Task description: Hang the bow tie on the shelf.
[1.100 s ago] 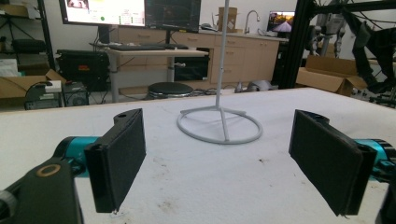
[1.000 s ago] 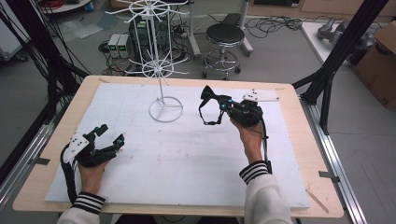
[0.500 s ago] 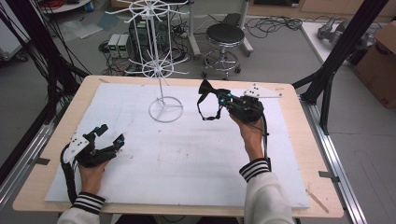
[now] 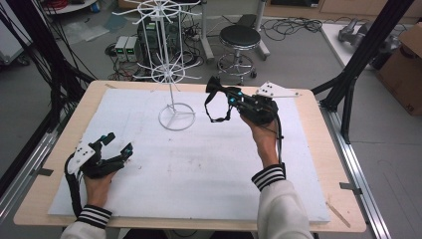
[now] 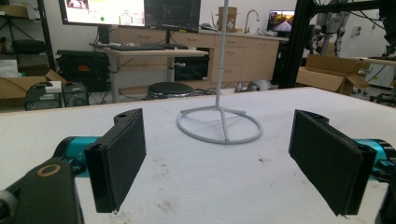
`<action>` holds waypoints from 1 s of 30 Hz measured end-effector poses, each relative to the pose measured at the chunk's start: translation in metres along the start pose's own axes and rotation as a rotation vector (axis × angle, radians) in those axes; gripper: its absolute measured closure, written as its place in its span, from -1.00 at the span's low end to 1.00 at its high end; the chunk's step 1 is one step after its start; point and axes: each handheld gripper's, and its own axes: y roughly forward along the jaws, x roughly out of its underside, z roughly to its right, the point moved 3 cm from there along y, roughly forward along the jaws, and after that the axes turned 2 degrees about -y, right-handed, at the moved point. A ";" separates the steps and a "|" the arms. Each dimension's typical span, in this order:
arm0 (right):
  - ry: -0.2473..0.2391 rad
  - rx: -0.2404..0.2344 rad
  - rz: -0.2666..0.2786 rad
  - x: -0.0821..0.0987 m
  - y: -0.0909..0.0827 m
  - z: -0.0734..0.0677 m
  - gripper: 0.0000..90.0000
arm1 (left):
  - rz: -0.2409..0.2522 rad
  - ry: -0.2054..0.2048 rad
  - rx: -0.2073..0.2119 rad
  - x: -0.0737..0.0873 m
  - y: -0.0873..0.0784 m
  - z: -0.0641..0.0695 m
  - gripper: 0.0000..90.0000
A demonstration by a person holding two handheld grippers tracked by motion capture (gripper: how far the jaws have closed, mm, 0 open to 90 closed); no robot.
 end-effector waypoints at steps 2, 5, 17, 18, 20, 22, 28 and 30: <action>-0.005 -0.001 0.014 -0.005 0.002 -0.003 0.87 | -0.001 -0.004 0.001 0.000 0.000 0.000 -0.58; -0.004 -0.011 0.010 -0.009 0.005 -0.005 0.87 | -0.001 -0.003 0.002 0.000 0.000 0.000 -0.58; -0.016 -0.044 0.025 -0.029 0.025 -0.021 0.87 | -0.001 -0.002 0.001 0.000 0.000 0.000 -0.58; -0.017 -0.048 0.028 -0.030 0.028 -0.022 0.87 | -0.001 -0.002 0.002 0.000 0.000 0.000 -0.58; -0.012 -0.053 0.029 -0.031 0.032 -0.024 0.87 | -0.001 -0.001 0.001 0.000 0.000 0.000 -0.58; -0.014 -0.059 0.035 -0.033 0.038 -0.027 0.87 | 0.000 0.000 0.001 0.000 0.000 0.000 -0.58; -0.024 -0.084 0.017 -0.034 0.057 -0.037 0.87 | 0.007 -0.009 0.000 0.000 0.000 0.000 -0.58; -0.022 -0.081 0.016 -0.033 0.062 -0.038 0.87 | 0.006 -0.010 0.000 0.000 0.000 0.000 -0.58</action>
